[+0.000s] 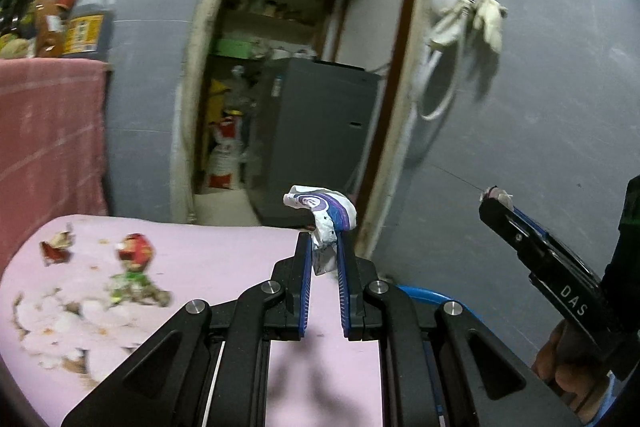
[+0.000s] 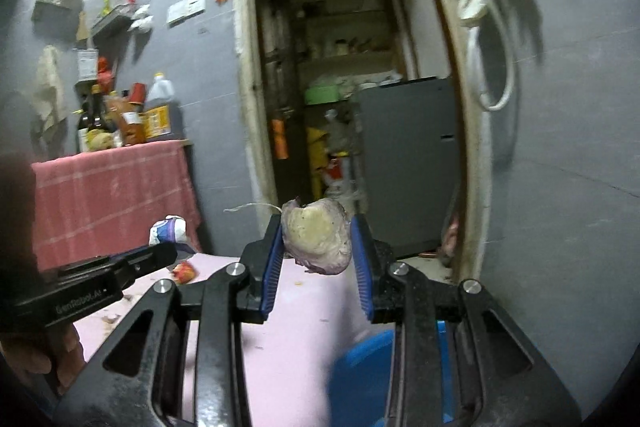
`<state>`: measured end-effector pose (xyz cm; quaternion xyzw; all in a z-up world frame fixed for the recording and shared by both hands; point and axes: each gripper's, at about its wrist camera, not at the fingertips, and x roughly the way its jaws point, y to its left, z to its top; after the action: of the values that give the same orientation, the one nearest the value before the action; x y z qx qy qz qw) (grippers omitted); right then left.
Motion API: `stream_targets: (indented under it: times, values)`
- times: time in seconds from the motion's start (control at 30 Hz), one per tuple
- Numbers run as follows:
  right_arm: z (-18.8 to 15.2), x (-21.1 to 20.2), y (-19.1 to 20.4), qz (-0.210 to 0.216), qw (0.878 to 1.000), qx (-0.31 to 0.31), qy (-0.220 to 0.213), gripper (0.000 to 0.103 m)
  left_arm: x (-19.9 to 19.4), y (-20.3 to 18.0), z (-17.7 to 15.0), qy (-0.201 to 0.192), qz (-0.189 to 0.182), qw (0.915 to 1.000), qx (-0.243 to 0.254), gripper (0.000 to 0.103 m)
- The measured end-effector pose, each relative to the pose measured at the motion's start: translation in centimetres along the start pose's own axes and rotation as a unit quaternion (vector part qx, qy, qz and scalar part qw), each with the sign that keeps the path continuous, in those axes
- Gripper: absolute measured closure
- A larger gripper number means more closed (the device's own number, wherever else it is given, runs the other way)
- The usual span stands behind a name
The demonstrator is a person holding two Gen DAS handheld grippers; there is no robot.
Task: Collect trash
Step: 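Carry both items over the blue basin and open the left tool to drop the wrapper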
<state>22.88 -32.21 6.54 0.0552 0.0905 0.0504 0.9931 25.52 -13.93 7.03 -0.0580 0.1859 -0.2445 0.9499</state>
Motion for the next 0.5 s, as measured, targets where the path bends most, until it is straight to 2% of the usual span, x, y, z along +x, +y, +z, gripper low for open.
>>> stream_targets:
  times: [0.2,0.33,0.5]
  values:
    - [-0.9,0.0,-3.7,-0.043,0.998,0.024,0.032,0.070,2.8,-3.3,-0.6,0.031,-0.037,0.9987,0.019,0.093]
    - [-1.8,0.1,-6.1,-0.062,0.995,0.046,0.061,0.070,5.3,-5.0,-1.4,0.073,-0.057,0.9953,0.028,0.093]
    - [-3.1,1.4,-8.4,-0.073,0.987,0.086,0.111,0.070,8.2,-5.8,-2.7,0.130,-0.073,0.9887,0.015,0.093]
